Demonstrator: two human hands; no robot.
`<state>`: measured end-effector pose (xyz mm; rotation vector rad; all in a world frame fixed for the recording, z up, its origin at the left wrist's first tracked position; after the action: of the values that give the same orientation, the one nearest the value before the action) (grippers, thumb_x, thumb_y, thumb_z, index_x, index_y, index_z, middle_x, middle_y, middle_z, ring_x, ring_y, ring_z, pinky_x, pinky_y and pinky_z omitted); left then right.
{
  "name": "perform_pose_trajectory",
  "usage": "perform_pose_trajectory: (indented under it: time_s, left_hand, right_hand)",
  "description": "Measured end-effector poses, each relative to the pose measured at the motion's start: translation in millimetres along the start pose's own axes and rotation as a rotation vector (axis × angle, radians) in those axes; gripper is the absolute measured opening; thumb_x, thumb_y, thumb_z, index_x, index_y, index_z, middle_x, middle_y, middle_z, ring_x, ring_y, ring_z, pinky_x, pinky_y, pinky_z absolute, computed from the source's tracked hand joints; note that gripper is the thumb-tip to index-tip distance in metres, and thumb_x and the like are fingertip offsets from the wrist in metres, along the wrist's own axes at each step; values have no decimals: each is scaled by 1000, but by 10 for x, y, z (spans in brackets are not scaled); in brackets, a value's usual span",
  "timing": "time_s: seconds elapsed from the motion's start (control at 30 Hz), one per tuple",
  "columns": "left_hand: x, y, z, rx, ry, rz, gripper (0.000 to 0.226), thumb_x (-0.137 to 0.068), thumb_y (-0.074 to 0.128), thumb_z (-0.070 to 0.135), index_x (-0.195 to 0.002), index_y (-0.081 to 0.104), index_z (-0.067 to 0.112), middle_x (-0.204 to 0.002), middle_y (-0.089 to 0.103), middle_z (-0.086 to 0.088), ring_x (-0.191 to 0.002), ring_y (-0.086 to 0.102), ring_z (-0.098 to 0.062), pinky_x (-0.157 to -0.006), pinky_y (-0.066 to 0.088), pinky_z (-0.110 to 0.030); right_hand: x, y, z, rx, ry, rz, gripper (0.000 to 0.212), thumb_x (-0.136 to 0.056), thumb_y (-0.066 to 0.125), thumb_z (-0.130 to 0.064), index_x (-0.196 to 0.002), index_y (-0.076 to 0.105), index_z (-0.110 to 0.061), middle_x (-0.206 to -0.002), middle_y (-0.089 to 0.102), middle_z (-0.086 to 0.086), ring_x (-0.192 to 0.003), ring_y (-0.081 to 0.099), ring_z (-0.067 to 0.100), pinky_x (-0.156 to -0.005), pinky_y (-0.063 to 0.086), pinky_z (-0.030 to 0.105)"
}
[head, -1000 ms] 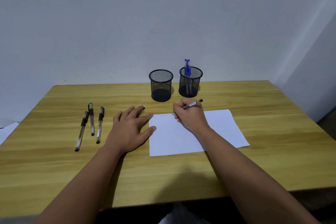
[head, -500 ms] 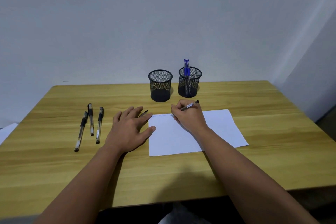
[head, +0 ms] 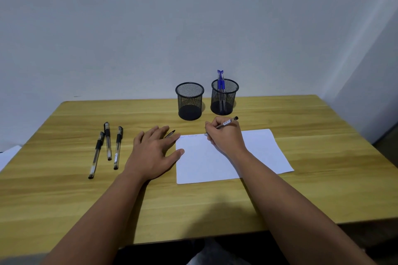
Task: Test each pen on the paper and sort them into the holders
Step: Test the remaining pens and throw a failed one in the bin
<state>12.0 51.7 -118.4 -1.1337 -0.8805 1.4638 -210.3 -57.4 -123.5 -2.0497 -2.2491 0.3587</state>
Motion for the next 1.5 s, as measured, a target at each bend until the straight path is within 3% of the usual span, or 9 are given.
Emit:
perform_pose_trajectory:
  time_s: [0.5,0.73,0.87,0.97,1.07,1.13,1.27,1.43,1.5]
  left_hand:
    - [6,5,1,1,6,8,69,-84,31,80,-144,48,50,-161,38,8,-153,22,-20,-122,11,-51]
    - [2,-6,4,6,8,11,69,-84,31,80,-143,49,50,-161,38,7,-153,23,-21,-122,11,-52]
    - [3,-10,9,-2,5,-2,70,-84,30,80,-144,48,50,-161,37,8,-153,21,-19,-122,11,-52]
    - [7,-15,16,-2,5,2,69,-84,30,80,-144,48,50,-161,37,7,-153,22,-20,-122,11,-52]
    - [11,-10,17,-2,6,1,69,-84,30,80,-144,48,50,-161,37,7,-153,22,-20,-122,11,-53]
    - [10,-12,14,-2,5,-3,70,-84,29,80,-144,48,50,-161,37,7,-153,21,-20,-122,11,-53]
    - [13,-14,10,-4,6,-1,70,-84,29,80,-145,48,49,-161,37,7,-153,21,-20,-122,11,-52]
    - [12,-11,6,-2,4,1,70,-84,29,80,-144,48,50,-161,37,8,-153,21,-19,-122,11,-52]
    - [12,-8,3,-5,6,3,70,-84,29,80,-144,48,50,-161,37,8,-153,21,-20,-122,11,-52]
  right_hand:
    - [-13,-5,1,24,-22,27,38,-95,71,-15,-74,52,11,-73,56,37,-57,66,22,-57,51,34]
    - [-15,-18,-11,40,-28,43,37,-94,69,-13,-74,48,10,-73,53,38,-62,69,34,-61,58,33]
    - [-9,-21,-22,34,-2,61,37,-96,69,-13,-72,50,8,-70,58,35,-62,68,37,-59,54,35]
    - [-19,-23,-18,-1,17,79,36,-95,67,-11,-74,45,10,-63,52,26,-58,63,27,-57,47,37]
    - [-15,-7,-7,39,4,72,36,-89,68,-18,-63,48,-5,-66,55,29,-60,71,19,-60,51,38]
    - [-8,-4,-10,58,-5,73,35,-84,67,-21,-58,45,-12,-63,50,22,-59,66,19,-61,51,38]
    - [7,-4,-30,68,-32,71,34,-85,66,-20,-65,43,-4,-67,47,29,-61,52,26,-59,46,37]
    - [15,-16,-44,71,-73,87,35,-88,62,-13,-66,36,-5,-64,33,22,-61,36,24,-55,35,35]
    - [19,-17,-40,72,-65,75,36,-90,61,-12,-65,35,-7,-60,32,12,-60,34,23,-55,33,35]
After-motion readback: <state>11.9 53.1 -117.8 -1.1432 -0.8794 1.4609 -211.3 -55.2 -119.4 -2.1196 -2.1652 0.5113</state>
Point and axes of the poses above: each hand's wrist, its own x-axis away from the middle knuckle, its own y-axis out of the palm, z = x × y, the point moved 2 cm from there along -x, towards the middle knuckle
